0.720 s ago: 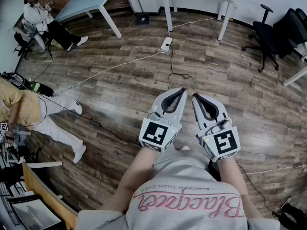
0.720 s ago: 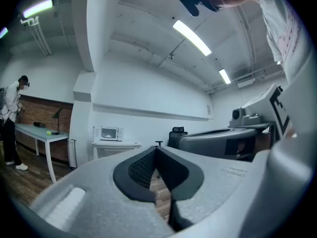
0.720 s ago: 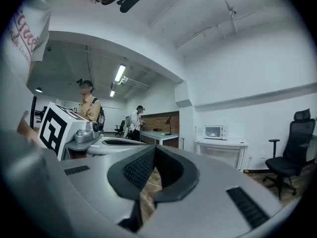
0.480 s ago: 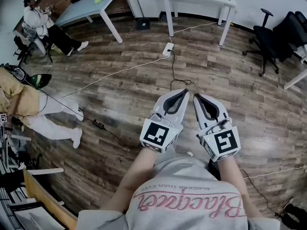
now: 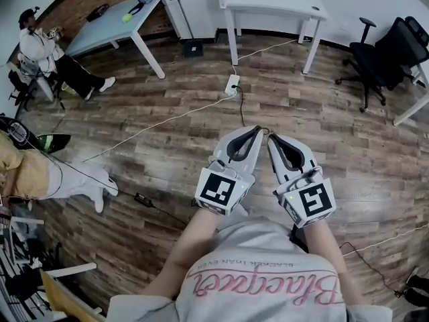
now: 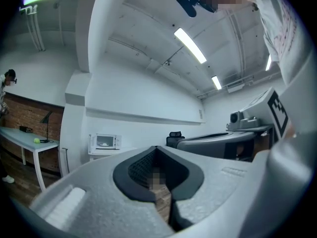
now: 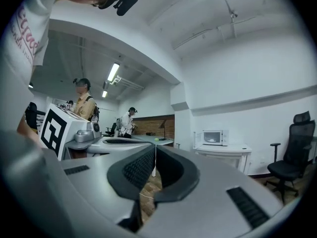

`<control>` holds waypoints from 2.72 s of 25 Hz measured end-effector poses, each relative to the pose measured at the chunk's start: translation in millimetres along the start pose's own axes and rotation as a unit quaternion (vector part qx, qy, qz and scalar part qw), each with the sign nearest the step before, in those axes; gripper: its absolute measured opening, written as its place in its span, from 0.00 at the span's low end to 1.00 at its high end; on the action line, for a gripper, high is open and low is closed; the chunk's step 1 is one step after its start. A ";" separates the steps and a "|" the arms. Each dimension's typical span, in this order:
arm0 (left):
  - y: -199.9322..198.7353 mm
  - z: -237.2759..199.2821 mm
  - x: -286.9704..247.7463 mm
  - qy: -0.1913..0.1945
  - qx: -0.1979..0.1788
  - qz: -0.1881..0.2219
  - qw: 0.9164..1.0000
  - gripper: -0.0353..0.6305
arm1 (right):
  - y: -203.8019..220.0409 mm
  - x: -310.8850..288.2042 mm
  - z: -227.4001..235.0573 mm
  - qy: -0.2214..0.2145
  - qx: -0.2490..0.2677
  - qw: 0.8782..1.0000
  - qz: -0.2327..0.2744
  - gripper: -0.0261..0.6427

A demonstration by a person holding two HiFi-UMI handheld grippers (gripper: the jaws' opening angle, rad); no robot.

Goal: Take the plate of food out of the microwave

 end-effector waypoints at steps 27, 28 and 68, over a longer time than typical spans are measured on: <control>15.7 -134.5 -6.6 0.042 0.039 0.012 0.998 0.06 | 17.5 -121.3 -17.6 0.071 0.005 0.997 -0.040 0.06; 16.2 -134.9 -7.3 0.043 0.039 0.012 0.998 0.06 | 17.4 -122.4 -17.1 0.071 0.005 0.997 -0.039 0.06; 34.2 -232.7 -188.2 0.014 0.031 0.015 0.999 0.06 | 22.1 -253.2 160.2 0.053 -0.021 0.998 -0.013 0.06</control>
Point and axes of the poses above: the fingertips, and each gripper's own axes: x backward along the fingers, z to its right, y out of its underside, the point moved 4 cm from there along x, backward along the fingers, and after that the axes turned 4 degrees about z, right-handed, at the moved point
